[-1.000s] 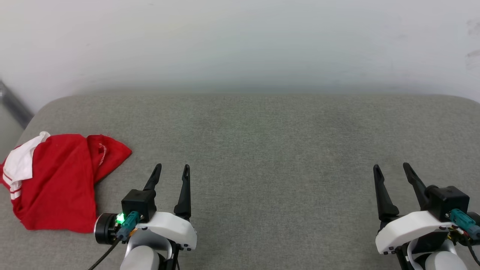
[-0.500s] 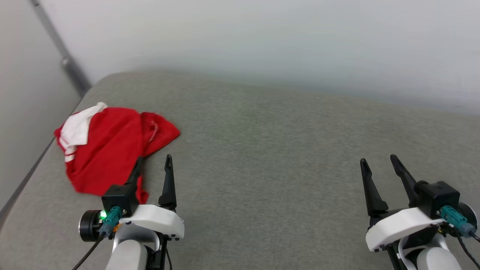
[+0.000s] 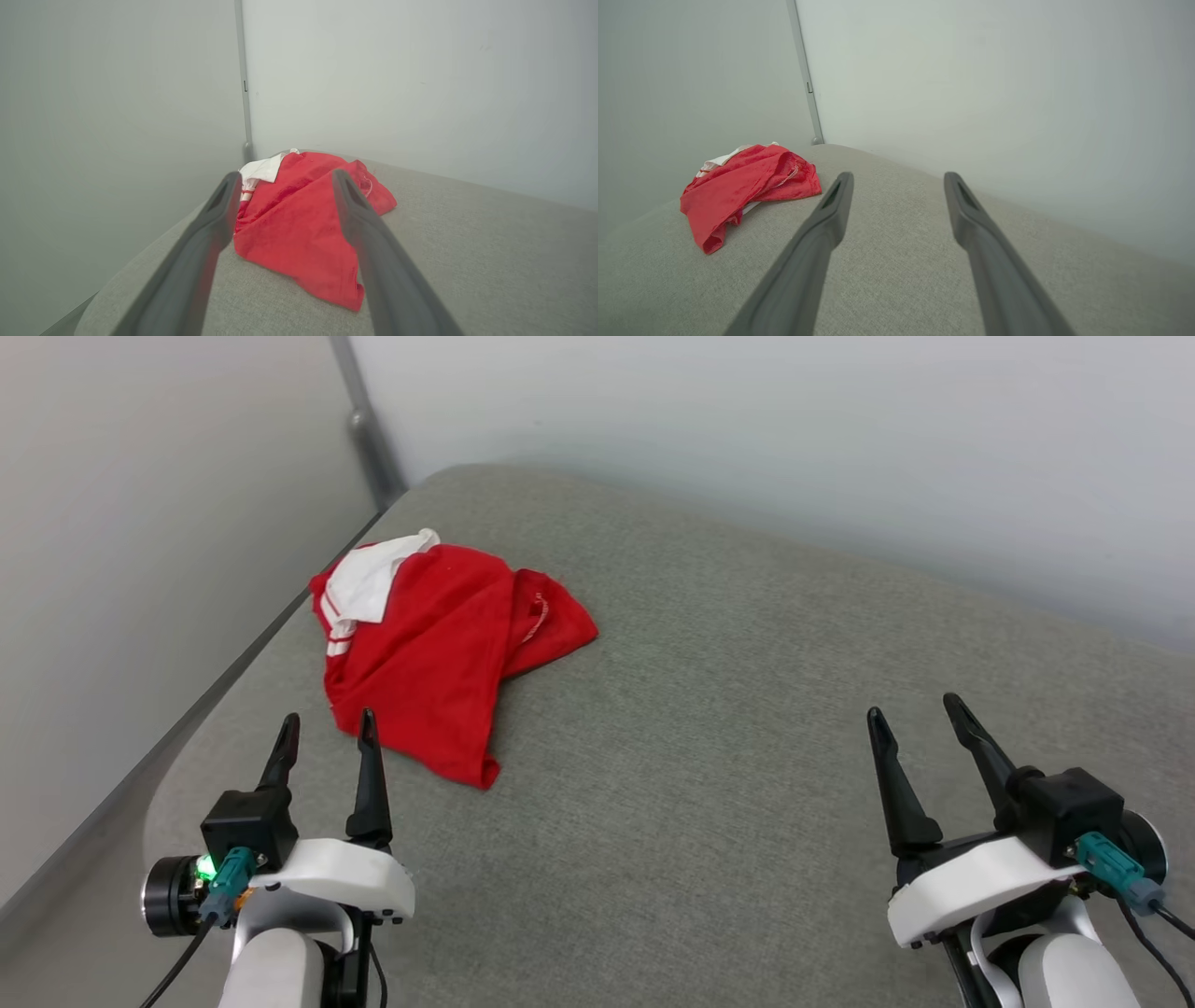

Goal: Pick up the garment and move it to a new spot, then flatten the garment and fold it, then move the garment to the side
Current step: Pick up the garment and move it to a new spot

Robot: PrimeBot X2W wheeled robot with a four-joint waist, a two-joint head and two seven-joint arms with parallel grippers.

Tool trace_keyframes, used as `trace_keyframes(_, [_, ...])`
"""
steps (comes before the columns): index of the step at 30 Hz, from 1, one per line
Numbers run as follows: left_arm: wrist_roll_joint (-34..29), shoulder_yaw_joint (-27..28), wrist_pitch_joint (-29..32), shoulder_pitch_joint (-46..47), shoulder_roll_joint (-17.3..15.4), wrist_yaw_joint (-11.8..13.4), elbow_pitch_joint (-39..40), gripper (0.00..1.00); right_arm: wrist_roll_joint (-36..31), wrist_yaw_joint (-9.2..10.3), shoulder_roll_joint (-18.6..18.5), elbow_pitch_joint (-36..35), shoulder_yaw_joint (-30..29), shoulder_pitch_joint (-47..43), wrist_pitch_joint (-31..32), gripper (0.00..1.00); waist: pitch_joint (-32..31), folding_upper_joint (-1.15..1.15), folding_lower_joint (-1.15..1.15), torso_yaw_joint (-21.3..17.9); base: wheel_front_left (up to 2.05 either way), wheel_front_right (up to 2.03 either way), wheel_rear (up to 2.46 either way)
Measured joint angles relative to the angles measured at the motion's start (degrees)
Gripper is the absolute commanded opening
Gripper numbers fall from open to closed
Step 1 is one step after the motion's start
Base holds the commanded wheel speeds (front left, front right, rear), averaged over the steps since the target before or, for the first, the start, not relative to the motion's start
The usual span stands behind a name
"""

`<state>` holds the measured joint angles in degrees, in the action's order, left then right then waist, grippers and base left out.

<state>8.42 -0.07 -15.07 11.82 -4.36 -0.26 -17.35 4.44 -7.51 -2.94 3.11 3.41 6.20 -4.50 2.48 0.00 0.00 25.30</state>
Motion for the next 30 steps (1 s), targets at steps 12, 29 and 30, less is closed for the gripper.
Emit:
trace_keyframes(12, [-0.2, 1.7, 0.0, 1.6, -0.1, -0.2, -0.4, 1.0, 0.1, 0.0, 0.0, -0.6, 0.8, 1.3, 0.6, 1.0, 1.9, 0.0, 0.0, 0.5, 0.0, 0.0, 0.0])
trace_keyframes(29, [3.8, 4.8, 16.6, 29.8, -13.9, -5.0, -6.7, 1.0, 0.0, 0.0, -0.8, -2.6, 1.5, 6.7, 1.6, 1.0, 11.2, 0.0, 0.0, -9.9, 0.0, 0.0, 0.0])
trace_keyframes(30, [4.0, 4.9, 18.7, 30.8, -15.1, -5.3, -7.4, 1.0, 0.2, 0.0, -0.8, -2.5, 1.2, 7.0, 1.4, 1.0, 12.0, 0.0, 0.0, -10.6, 0.0, 0.0, 0.0])
